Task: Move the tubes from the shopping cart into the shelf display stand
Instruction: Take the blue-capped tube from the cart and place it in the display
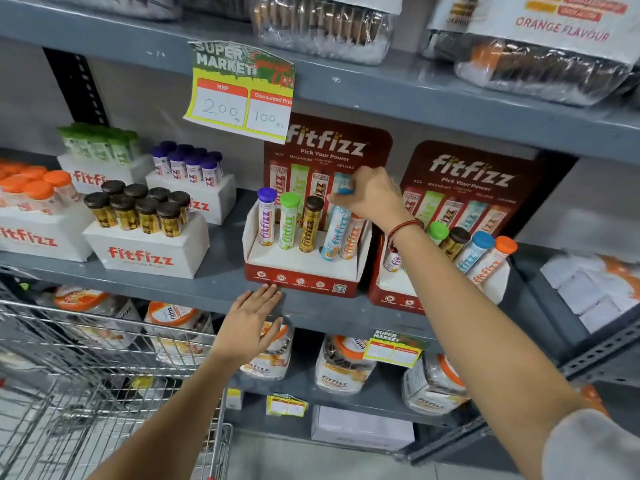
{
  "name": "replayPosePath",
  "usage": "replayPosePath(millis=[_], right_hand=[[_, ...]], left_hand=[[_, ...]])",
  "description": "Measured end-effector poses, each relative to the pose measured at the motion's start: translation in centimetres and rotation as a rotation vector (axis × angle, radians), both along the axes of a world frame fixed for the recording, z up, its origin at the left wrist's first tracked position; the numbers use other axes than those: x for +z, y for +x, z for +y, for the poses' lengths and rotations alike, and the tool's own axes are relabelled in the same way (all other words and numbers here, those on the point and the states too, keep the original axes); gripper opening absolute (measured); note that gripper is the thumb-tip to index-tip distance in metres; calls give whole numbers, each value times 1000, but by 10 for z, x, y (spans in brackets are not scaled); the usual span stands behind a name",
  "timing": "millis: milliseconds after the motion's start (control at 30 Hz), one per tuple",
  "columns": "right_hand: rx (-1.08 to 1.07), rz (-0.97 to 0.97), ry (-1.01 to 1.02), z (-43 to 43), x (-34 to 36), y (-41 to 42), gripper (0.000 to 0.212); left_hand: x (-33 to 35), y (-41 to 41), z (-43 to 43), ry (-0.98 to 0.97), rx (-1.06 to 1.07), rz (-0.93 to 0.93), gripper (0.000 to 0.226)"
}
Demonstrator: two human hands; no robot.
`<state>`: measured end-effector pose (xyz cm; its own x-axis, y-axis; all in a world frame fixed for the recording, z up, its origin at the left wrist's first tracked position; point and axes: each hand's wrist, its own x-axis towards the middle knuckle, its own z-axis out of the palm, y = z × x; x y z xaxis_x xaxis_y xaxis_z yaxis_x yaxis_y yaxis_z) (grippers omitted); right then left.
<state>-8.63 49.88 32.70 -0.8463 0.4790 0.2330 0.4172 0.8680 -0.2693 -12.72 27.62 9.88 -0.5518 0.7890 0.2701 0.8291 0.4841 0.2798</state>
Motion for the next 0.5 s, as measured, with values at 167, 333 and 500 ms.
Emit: replayPosePath(millis=[167,333,500], right_hand=[[-48,-5,-11,-4,0,-10,46],[-47,21,-5,-3,-3,-16,42],[-55,16,27,-6,-8,-17,37]], left_hand=[[-1,-1,0,0,-12,1,70],[-4,-3,0,7,-7,6,74],[-4,-4,0,5,-15,10,76]])
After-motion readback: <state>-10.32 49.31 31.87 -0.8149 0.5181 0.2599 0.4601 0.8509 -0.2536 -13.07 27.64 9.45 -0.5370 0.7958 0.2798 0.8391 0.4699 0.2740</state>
